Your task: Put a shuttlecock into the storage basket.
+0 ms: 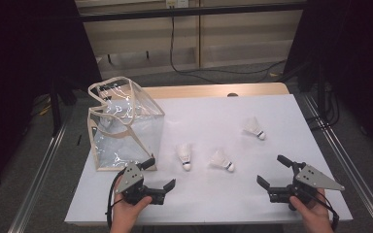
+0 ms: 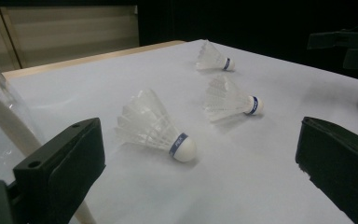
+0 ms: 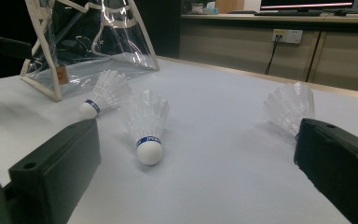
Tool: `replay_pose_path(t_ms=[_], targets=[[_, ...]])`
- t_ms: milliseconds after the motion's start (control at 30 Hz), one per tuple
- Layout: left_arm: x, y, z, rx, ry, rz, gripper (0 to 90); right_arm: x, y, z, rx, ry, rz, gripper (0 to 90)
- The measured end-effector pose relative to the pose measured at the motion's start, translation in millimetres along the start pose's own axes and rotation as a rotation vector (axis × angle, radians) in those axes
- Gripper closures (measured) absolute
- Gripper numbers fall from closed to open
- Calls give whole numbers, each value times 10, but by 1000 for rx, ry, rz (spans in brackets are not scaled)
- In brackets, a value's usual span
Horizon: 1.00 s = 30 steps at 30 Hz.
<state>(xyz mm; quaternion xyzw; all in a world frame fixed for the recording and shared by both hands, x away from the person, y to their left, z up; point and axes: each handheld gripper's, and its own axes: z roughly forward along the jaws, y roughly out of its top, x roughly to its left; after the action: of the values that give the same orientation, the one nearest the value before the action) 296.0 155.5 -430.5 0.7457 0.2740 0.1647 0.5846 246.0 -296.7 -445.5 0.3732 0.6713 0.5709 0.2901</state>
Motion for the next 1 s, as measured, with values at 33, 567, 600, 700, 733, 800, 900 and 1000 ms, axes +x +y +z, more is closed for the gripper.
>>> replay_pose_path(t_ms=[33,567,600,700,733,800,900,1000], targets=[[-3,4,10,5,0,4,12,2,0,0,0,1,2,0],[-116,62,232,46,11,6,15,6,7,3,-8,7,-7,0],[-122,65,242,48,6,0,15,7,7,3,-7,7,-7,0],[-139,77,271,55,4,-3,15,8,7,3,-6,9,-8,0],[-146,80,281,62,1,-8,15,9,7,3,-6,9,-10,0],[-154,86,302,73,2,-13,13,9,7,2,-5,8,-10,0],[-167,91,349,92,20,-28,9,11,8,2,-5,9,-10,0],[-173,99,390,120,29,-62,8,11,8,2,-4,10,-12,0]])
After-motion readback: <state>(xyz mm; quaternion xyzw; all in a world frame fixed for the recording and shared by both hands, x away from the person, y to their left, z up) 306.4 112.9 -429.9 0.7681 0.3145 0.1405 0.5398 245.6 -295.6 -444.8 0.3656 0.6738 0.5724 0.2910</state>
